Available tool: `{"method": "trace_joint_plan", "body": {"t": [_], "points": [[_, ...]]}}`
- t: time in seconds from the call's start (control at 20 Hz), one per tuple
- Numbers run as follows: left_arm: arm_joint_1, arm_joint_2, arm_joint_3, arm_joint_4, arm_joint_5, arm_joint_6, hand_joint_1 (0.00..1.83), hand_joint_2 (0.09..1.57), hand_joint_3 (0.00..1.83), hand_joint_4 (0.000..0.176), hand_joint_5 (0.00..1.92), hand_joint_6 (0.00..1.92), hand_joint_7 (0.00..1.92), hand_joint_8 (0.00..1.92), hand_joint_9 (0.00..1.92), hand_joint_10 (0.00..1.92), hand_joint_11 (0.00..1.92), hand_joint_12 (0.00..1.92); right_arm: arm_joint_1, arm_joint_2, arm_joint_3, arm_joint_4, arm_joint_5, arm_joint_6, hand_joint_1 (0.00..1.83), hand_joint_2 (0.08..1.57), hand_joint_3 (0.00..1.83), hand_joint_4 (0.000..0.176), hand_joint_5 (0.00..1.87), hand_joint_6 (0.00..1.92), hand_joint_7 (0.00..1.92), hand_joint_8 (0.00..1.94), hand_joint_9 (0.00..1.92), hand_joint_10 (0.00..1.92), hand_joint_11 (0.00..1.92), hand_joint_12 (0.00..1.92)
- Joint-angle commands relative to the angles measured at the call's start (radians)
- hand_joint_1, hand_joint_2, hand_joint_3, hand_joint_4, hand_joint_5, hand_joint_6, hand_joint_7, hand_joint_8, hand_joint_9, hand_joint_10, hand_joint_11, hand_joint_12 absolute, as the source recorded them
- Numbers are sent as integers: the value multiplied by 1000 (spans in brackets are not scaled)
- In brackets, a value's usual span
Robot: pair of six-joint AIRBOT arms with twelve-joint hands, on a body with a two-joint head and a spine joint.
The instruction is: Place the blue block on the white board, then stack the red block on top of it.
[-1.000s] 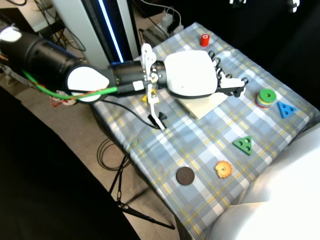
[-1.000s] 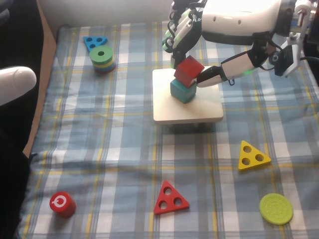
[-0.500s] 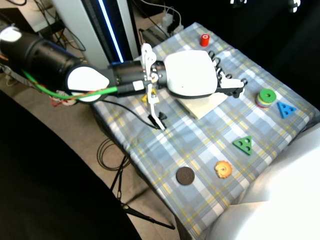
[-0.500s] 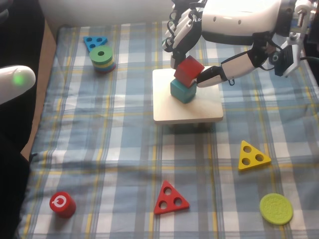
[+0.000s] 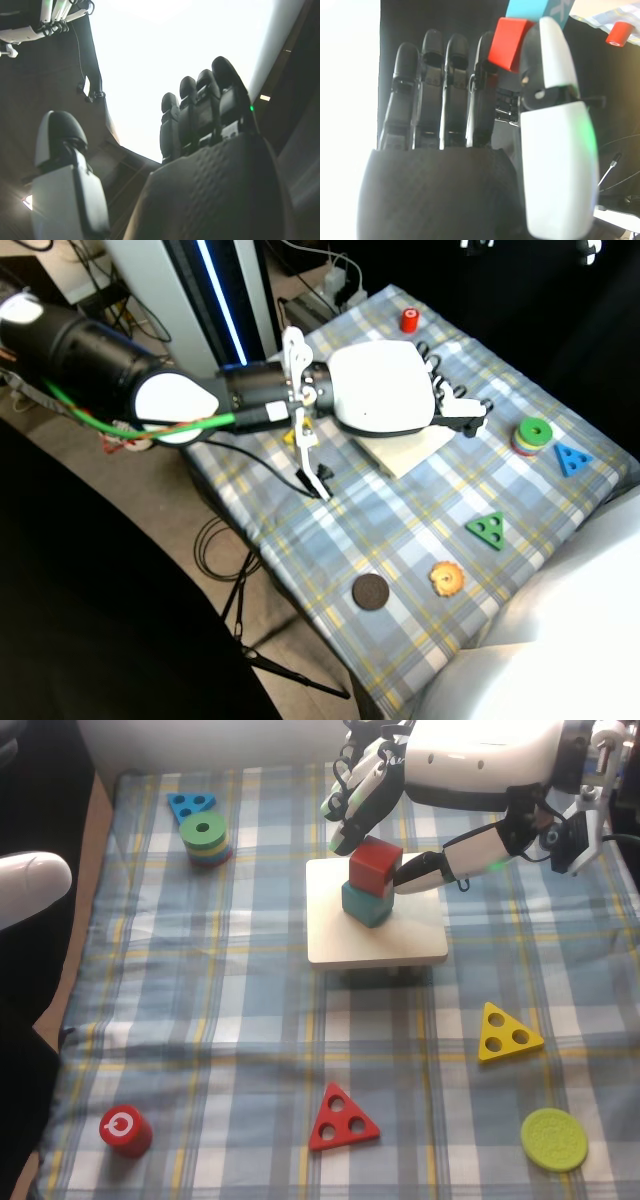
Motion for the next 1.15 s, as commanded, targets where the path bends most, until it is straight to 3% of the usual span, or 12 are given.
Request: {"method": "trace_joint_plan", "body": {"t": [0.0, 0.25, 0.4, 0.45, 0.6, 0.65, 0.7, 0.8, 0.85, 0.9, 1.0, 1.1], "points": [[-10, -3, 5, -2, -121, -10, 777, 886, 0, 99, 315, 0, 286, 0, 187, 1, 0, 495, 8, -1, -1, 47, 80, 6, 1067, 1015, 0, 0, 877, 2, 725, 1, 658, 1, 140, 1000], [-10, -3, 5, -2, -121, -10, 770, 889, 1, 97, 310, 0, 280, 0, 177, 0, 0, 486, 8, 1, -3, 52, 80, 7, 1013, 979, 0, 0, 537, 0, 511, 0, 474, 0, 29, 914], [-10, -3, 5, -2, -125, -14, 764, 887, 0, 98, 302, 0, 277, 0, 181, 2, 0, 486, 8, 1, -12, 82, 98, 7, 1012, 901, 0, 113, 53, 0, 143, 0, 192, 0, 0, 721], [-10, -3, 5, -2, -128, -17, 741, 892, 1, 97, 299, 0, 279, 0, 189, 3, 0, 512, 8, 2, -17, 96, 109, 7, 1038, 879, 0, 136, 10, 0, 28, 0, 51, 11, 0, 513], [-10, -3, 8, 2, -151, -43, 753, 877, 0, 97, 288, 0, 270, 0, 168, 0, 0, 479, 0, 67, -49, 164, 180, 5, 997, 873, 4, 145, 0, 0, 0, 0, 0, 0, 0, 30], [-10, -3, 13, 8, -166, -63, 753, 877, 0, 97, 288, 0, 270, 0, 168, 0, 0, 479, -16, 96, -69, 215, 215, -9, 997, 873, 4, 145, 0, 0, 0, 0, 0, 0, 0, 30], [-10, -4, 20, 17, -184, -99, 752, 867, 0, 88, 306, 7, 266, 0, 176, 4, 0, 472, -43, 135, -96, 297, 262, -52, 872, 866, 0, 172, 0, 0, 0, 0, 0, 0, 0, 0], [-10, -10, 39, 41, -229, -181, 736, 868, 0, 83, 276, 3, 214, 2, 149, 2, 0, 344, -111, 199, -148, 456, 365, -141, 787, 857, 0, 176, 0, 0, 0, 0, 0, 0, 0, 0], [-10, -18, 54, 59, -274, -240, 789, 865, 0, 115, 250, 1, 177, 2, 94, 0, 0, 231, -164, 235, -182, 549, 444, -193, 706, 883, 9, 156, 0, 0, 0, 0, 0, 0, 0, 0], [-11, -21, 62, 74, -310, -278, 770, 880, 5, 117, 197, 0, 148, 0, 75, 0, 0, 207, -205, 261, -208, 615, 515, -210, 697, 891, 11, 153, 0, 0, 0, 0, 0, 0, 0, 0], [-11, -26, 69, 95, -369, -324, 758, 888, 1, 120, 133, 0, 215, 2, 164, 1, 0, 410, -279, 292, -250, 719, 633, -266, 639, 959, 11, 150, 0, 0, 0, 0, 0, 0, 0, 0], [-22, -38, 82, 120, -382, -378, 532, 970, 10, 94, 137, 0, 239, 3, 232, 6, 0, 665, -376, 318, -303, 831, 777, -349, 674, 1098, 22, 88, 0, 0, 58, 12, 25, 7, 0, 0]]}}
